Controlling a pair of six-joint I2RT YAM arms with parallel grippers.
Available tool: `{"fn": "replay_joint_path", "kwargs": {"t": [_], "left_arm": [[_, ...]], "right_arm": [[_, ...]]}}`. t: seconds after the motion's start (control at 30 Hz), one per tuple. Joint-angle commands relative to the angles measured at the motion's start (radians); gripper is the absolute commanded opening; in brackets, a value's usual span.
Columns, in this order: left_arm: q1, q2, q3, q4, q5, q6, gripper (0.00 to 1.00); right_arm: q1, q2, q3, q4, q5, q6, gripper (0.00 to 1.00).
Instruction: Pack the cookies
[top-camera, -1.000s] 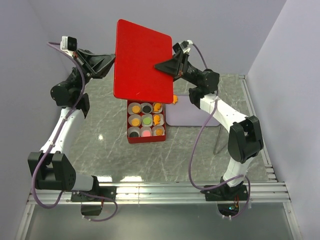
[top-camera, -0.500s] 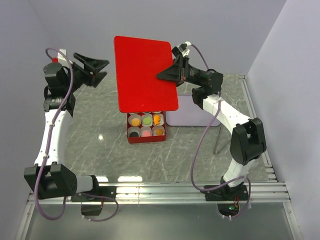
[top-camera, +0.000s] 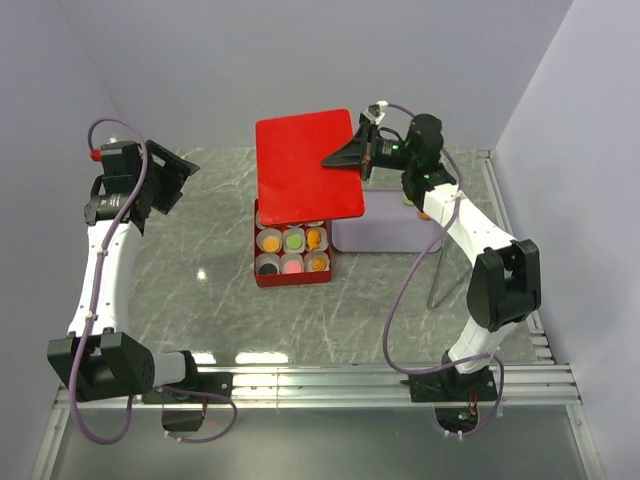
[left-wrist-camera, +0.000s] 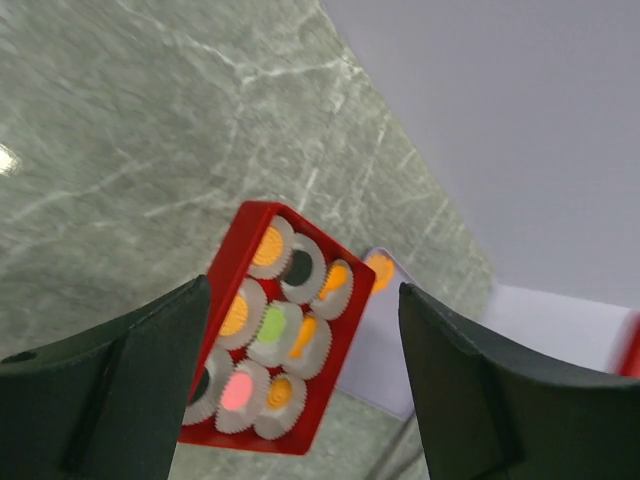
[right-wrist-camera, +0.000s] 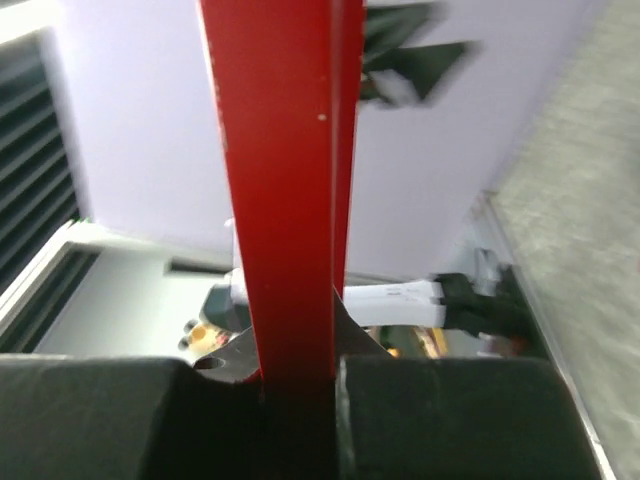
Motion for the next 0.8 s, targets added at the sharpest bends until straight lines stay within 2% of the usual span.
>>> {"fn": "replay_joint_path", "kwargs": {"t": [0.0, 0.07, 0.17, 0.27, 0.3, 0.33, 0.37, 0.4, 0.43, 0.47, 0.5, 0.53, 0.6, 0.77], "left_arm": [[-0.011, -0.006, -0.004, 0.010, -0.082, 0.074, 0.81], [-0.032, -0.006, 0.011, 0.017, -0.119, 0.088, 0.78], [-0.083, 0.002, 0.061, 0.043, -0.178, 0.153, 0.77], [-0.153, 0.009, 0.112, 0.077, -0.258, 0.271, 0.80], [-0.173, 0.002, 0.108, 0.105, -0.289, 0.342, 0.83], [-0.210, -0.012, 0.086, 0.143, -0.320, 0.367, 0.96], [-0.213, -0.036, 0.016, 0.219, -0.404, 0.354, 0.99], [-0.210, -0.037, -0.009, 0.220, -0.467, 0.220, 1.00], [-0.207, -0.019, -0.013, 0.193, -0.432, 0.172, 0.99], [-0.206, -0.002, -0.013, 0.192, -0.432, 0.185, 0.99], [-0.206, 0.017, -0.017, 0.239, -0.233, 0.264, 0.98], [-0.209, 0.034, -0.024, 0.260, -0.157, 0.286, 0.96], [-0.207, 0.078, -0.053, 0.302, -0.043, 0.268, 0.99], [-0.207, 0.072, -0.193, 0.451, 0.074, 0.249, 0.99]], "right_arm": [[-0.007, 0.049, 0.118, -0.476, 0.051, -0.373, 0.00], [-0.004, 0.085, 0.184, -0.618, 0.074, -0.468, 0.00], [-0.004, 0.132, 0.253, -0.731, 0.100, -0.557, 0.00], [0.001, 0.160, 0.261, -0.760, 0.117, -0.594, 0.00], [0.005, 0.164, 0.255, -0.762, 0.123, -0.600, 0.00], [0.011, 0.169, 0.240, -0.763, 0.126, -0.611, 0.00], [0.014, 0.178, 0.229, -0.759, 0.129, -0.614, 0.00], [0.021, 0.184, 0.220, -0.753, 0.130, -0.616, 0.00], [0.031, 0.194, 0.209, -0.748, 0.137, -0.626, 0.00], [0.037, 0.194, 0.209, -0.751, 0.140, -0.637, 0.00], [0.044, 0.207, 0.211, -0.757, 0.146, -0.648, 0.00], [0.047, 0.212, 0.209, -0.757, 0.154, -0.659, 0.00], [0.057, 0.223, 0.198, -0.736, 0.154, -0.657, 0.00], [0.083, 0.269, 0.194, -0.708, 0.175, -0.654, 0.00]]}}
